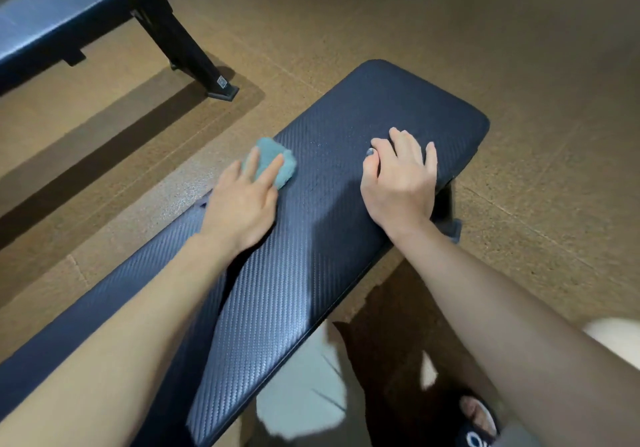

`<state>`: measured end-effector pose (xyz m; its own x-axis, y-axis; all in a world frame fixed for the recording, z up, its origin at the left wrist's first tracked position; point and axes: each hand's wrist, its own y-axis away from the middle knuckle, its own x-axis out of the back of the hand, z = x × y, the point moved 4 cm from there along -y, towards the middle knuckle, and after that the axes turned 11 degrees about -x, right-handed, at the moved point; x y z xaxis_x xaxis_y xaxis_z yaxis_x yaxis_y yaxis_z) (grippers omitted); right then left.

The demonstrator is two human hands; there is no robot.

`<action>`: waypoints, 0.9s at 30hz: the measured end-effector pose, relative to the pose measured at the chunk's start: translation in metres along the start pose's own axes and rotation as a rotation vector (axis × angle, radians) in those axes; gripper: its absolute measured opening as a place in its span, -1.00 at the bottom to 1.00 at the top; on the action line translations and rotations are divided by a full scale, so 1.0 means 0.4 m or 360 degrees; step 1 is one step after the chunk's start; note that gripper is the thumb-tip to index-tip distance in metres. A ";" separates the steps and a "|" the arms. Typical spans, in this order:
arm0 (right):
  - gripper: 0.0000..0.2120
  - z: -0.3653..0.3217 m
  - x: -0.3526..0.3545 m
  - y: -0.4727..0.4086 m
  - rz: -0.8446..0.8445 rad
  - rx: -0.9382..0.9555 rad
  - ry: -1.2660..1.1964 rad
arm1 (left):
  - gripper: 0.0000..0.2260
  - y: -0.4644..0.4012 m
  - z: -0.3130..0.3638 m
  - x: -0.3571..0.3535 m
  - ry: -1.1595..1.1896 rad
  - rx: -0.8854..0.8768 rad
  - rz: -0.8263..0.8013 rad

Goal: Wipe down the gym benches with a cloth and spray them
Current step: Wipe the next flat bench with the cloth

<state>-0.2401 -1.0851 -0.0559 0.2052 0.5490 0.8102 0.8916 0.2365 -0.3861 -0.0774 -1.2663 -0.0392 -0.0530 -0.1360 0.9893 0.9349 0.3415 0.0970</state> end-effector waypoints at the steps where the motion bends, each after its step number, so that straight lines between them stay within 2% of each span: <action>1: -0.62 0.002 -0.002 -0.001 0.0019 0.0008 0.0032 | -0.40 -0.064 0.043 -0.009 -0.0047 -0.0055 -0.0010; 4: -0.63 0.007 -0.008 0.000 0.0067 0.0052 0.0057 | -0.31 -0.199 0.175 -0.039 -0.0102 -0.0253 -0.0075; 6: -0.66 0.022 -0.001 -0.015 0.0064 0.0127 -0.0055 | -0.35 -0.170 0.222 -0.043 -0.0085 -0.0371 -0.0067; 8: -0.68 0.063 0.012 -0.071 0.0020 0.0215 -0.0189 | -0.43 -0.036 0.233 -0.039 0.0036 -0.0380 -0.0021; 11: -0.62 0.130 0.006 -0.187 -0.0187 0.0223 -0.0164 | -0.51 0.226 0.268 -0.024 0.0138 -0.0317 0.0006; 14: -0.62 0.143 -0.006 -0.209 -0.0165 0.0232 -0.0060 | -0.52 0.339 0.293 -0.035 0.0114 -0.0192 -0.0017; 16: -0.64 0.145 -0.003 -0.195 -0.0150 0.0231 -0.0128 | -0.51 0.275 0.311 -0.036 0.0106 -0.0181 -0.0029; 22: -0.69 0.149 0.012 -0.248 -0.0316 0.0300 -0.0101 | -0.48 -0.151 0.394 -0.019 0.0041 -0.0318 -0.0038; 24: -0.69 0.173 -0.001 -0.296 -0.0262 0.0265 -0.0057 | -0.50 -0.143 0.394 -0.021 -0.0014 -0.0378 -0.0028; 27: -0.67 0.204 -0.025 -0.324 -0.0157 0.0117 0.0042 | -0.52 0.025 0.365 -0.031 -0.0011 -0.0526 -0.0098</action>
<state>-0.3905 -1.0559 -0.0499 0.1295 0.4992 0.8568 0.8761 0.3471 -0.3346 -0.1186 -1.1253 -0.0345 -0.1144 -0.1404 0.9835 0.9930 0.0127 0.1173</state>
